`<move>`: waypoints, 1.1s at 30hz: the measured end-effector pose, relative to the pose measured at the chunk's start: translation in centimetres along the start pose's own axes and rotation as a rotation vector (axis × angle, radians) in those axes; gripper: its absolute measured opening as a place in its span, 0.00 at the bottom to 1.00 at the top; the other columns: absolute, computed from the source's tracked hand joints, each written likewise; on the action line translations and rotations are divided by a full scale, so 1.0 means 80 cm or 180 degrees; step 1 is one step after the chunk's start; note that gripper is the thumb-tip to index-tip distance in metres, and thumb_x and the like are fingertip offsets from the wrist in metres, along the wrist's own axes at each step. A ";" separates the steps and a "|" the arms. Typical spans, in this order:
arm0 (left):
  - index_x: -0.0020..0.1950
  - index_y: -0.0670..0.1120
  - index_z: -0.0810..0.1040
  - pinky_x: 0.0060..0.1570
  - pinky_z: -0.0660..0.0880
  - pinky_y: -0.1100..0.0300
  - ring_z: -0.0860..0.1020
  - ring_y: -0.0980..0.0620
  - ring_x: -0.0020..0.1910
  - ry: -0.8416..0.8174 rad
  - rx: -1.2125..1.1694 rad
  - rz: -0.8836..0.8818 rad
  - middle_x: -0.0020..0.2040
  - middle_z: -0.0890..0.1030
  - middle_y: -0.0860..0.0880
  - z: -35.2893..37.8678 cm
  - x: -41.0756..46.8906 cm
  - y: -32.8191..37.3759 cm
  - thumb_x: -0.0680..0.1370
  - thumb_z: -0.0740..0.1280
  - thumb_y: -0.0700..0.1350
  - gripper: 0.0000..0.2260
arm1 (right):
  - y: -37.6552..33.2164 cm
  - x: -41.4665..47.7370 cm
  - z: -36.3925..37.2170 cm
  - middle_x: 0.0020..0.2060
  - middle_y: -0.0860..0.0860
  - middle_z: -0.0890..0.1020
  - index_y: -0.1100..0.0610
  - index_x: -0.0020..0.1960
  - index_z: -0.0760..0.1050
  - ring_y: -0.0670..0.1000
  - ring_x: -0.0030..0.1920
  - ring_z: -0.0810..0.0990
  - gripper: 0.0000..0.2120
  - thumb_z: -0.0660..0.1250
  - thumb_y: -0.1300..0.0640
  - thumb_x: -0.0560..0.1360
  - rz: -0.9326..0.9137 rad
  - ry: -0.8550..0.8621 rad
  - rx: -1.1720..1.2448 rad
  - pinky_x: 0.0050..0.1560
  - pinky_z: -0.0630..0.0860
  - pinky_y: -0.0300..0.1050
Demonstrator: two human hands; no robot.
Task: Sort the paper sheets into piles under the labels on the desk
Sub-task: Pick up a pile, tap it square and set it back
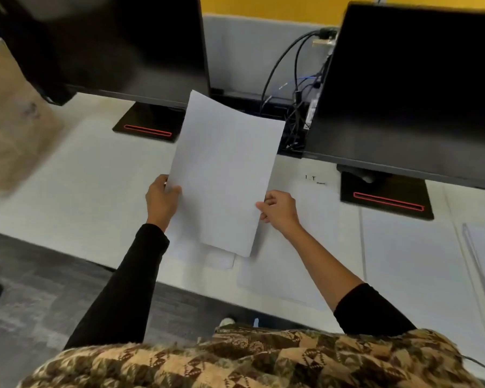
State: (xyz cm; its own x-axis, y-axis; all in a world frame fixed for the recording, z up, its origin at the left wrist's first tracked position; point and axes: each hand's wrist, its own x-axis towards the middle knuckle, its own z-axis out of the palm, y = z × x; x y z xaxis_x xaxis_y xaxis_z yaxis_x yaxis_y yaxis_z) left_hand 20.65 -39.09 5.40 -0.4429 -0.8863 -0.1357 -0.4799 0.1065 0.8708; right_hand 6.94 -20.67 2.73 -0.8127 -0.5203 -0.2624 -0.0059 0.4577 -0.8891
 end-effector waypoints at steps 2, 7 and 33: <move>0.58 0.37 0.74 0.40 0.70 0.58 0.74 0.46 0.45 -0.0088 0.0009 -0.0103 0.48 0.76 0.43 -0.011 0.016 -0.017 0.76 0.60 0.35 0.12 | 0.000 0.006 0.023 0.34 0.56 0.76 0.61 0.39 0.71 0.49 0.28 0.76 0.07 0.68 0.65 0.73 0.0156 -0.0015 -0.0100 0.39 0.80 0.44; 0.62 0.37 0.73 0.45 0.71 0.56 0.75 0.44 0.46 -0.0312 0.0313 -0.0363 0.56 0.78 0.37 -0.013 0.049 -0.058 0.76 0.61 0.33 0.15 | 0.010 0.018 0.060 0.35 0.58 0.77 0.60 0.37 0.71 0.54 0.35 0.78 0.07 0.67 0.65 0.72 0.0604 -0.0068 -0.0383 0.46 0.80 0.51; 0.70 0.39 0.62 0.64 0.65 0.46 0.62 0.38 0.67 -0.0446 0.1926 -0.1092 0.68 0.62 0.38 0.026 0.055 -0.086 0.75 0.63 0.38 0.24 | 0.026 0.005 0.080 0.62 0.57 0.73 0.60 0.70 0.66 0.52 0.60 0.74 0.24 0.66 0.61 0.75 0.0618 -0.0241 -0.0477 0.55 0.70 0.38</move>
State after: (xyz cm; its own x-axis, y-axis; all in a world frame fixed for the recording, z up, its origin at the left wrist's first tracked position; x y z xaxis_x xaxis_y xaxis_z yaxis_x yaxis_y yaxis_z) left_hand 20.45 -42.82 -2.20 -0.2652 -0.8527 -0.4501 -0.9283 0.0995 0.3583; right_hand 10.29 -24.51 -1.65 -0.7611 -0.4621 -0.4551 0.0550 0.6532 -0.7552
